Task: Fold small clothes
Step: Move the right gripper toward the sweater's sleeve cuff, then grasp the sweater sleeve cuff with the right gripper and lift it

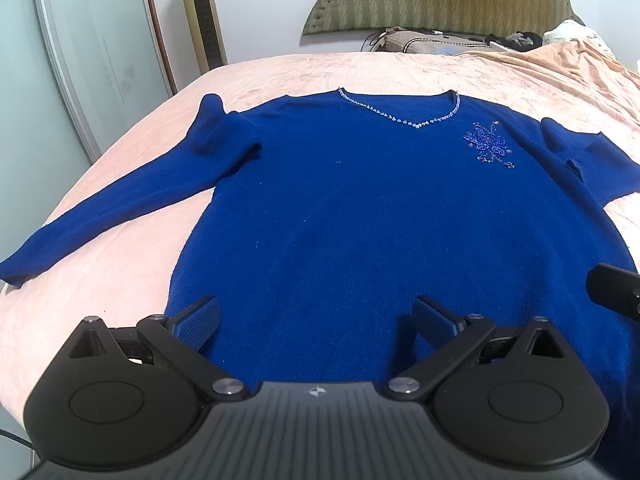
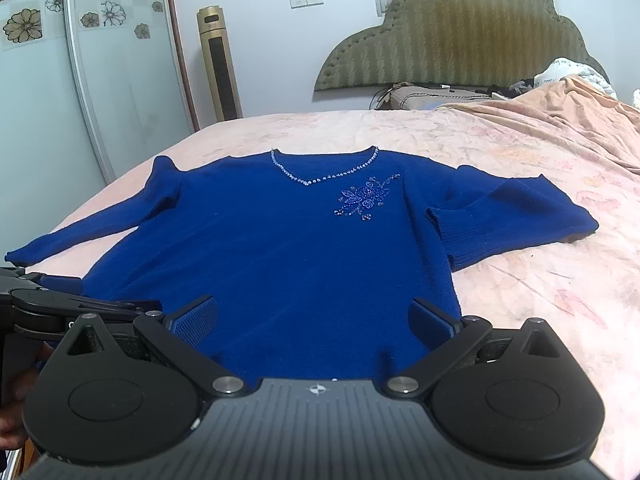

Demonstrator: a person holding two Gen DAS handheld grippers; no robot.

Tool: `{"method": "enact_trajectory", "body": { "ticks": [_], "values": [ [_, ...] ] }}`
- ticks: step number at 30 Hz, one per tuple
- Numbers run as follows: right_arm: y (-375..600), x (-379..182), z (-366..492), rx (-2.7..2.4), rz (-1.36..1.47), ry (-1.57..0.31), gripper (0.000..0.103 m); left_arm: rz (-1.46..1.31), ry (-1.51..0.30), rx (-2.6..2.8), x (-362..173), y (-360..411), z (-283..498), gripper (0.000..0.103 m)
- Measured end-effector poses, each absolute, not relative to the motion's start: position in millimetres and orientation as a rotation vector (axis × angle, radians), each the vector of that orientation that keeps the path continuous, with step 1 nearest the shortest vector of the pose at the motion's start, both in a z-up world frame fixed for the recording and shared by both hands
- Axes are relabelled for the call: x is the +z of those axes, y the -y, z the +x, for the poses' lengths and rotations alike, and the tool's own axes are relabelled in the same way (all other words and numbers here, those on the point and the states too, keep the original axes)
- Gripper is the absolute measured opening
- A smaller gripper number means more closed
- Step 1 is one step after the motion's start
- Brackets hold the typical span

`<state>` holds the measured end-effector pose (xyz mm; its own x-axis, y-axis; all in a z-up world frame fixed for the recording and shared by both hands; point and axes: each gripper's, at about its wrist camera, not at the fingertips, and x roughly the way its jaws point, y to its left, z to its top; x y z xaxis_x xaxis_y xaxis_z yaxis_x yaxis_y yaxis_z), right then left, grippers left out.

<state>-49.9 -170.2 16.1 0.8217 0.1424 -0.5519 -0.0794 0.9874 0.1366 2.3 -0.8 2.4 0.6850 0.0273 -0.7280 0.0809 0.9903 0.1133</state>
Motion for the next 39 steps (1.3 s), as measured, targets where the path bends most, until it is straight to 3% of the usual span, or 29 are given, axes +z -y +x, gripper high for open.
{"method": "enact_trajectory", "body": {
  "ticks": [12,16,27,32,39],
  "values": [
    [166.8,15.7,-47.9,0.107,0.051,-0.589,0.103,0.145,-0.805,-0.040,1.4,5.5,4.9,0.103],
    [166.9,15.5,-47.2,0.085,0.028,-0.576,0.093,0.159,-0.789,-0.041,-0.2,9.9,8.1,0.103],
    [237.4,8.2,-9.2,-0.073,0.059,-0.577,0.099,0.184,-0.748,-0.109,-0.9,32.8,18.9,0.103],
    [283.5,-4.5,28.5,-0.167,0.110,-0.617,0.083,0.220,-0.760,-0.126,-7.7,45.1,25.6,0.103],
    [267.7,-16.9,74.2,-0.112,0.083,-0.668,0.082,0.233,-0.786,-0.150,-10.1,54.1,31.9,0.103]
  ]
}}
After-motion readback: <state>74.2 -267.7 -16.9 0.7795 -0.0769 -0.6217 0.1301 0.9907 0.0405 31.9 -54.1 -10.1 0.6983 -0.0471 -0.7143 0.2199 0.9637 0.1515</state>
